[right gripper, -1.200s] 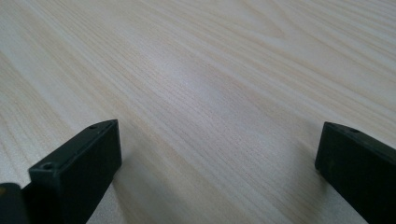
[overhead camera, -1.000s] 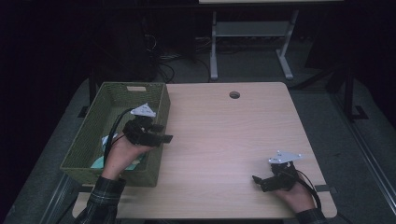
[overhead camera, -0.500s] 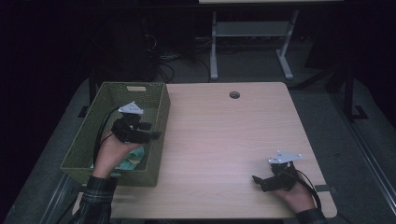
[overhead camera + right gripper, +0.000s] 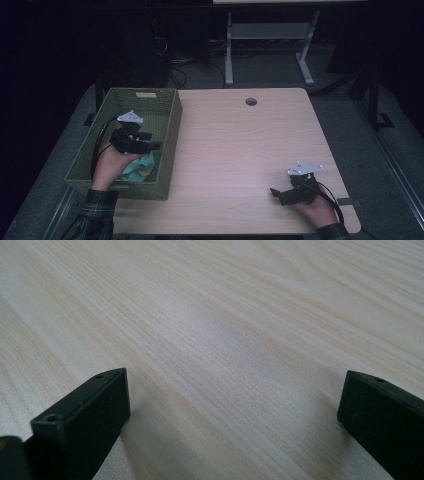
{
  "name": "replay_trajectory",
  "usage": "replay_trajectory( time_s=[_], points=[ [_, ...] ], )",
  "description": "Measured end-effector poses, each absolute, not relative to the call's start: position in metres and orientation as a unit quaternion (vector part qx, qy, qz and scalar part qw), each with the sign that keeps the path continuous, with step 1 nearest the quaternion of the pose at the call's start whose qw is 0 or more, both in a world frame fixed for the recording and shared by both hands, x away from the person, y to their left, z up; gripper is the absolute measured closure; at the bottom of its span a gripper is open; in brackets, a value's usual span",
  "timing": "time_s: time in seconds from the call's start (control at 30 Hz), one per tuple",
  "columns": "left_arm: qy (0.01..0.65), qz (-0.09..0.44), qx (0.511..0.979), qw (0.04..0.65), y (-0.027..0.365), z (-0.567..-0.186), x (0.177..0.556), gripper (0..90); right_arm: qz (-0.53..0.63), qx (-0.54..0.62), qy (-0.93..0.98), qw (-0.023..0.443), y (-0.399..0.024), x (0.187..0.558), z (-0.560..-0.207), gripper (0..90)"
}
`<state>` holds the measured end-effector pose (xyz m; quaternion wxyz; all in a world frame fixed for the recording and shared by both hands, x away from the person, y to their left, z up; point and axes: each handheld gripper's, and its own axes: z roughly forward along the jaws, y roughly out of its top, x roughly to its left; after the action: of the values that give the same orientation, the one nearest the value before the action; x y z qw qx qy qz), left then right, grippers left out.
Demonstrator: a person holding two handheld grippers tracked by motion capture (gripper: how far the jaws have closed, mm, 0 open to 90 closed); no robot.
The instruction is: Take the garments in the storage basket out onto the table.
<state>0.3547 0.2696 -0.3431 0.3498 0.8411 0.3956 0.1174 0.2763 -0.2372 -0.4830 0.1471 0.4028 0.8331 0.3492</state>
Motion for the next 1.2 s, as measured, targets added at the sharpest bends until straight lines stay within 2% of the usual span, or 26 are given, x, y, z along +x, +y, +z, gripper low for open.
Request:
replay_trajectory(
  time_s=[0.43, 1.2],
  points=[
    [0.418, 0.120, 0.844, 0.314, 0.291, -0.362, 0.363, 42.2, 0.349, 0.403, 0.833, 0.147, -0.237, 0.276, -0.483, 0.0],
    [0.429, 0.102, 0.856, 0.269, 0.299, -0.386, 0.370, 40.3, 0.349, 0.403, 0.833, 0.147, -0.237, 0.276, -0.483, 0.0]
  ],
)
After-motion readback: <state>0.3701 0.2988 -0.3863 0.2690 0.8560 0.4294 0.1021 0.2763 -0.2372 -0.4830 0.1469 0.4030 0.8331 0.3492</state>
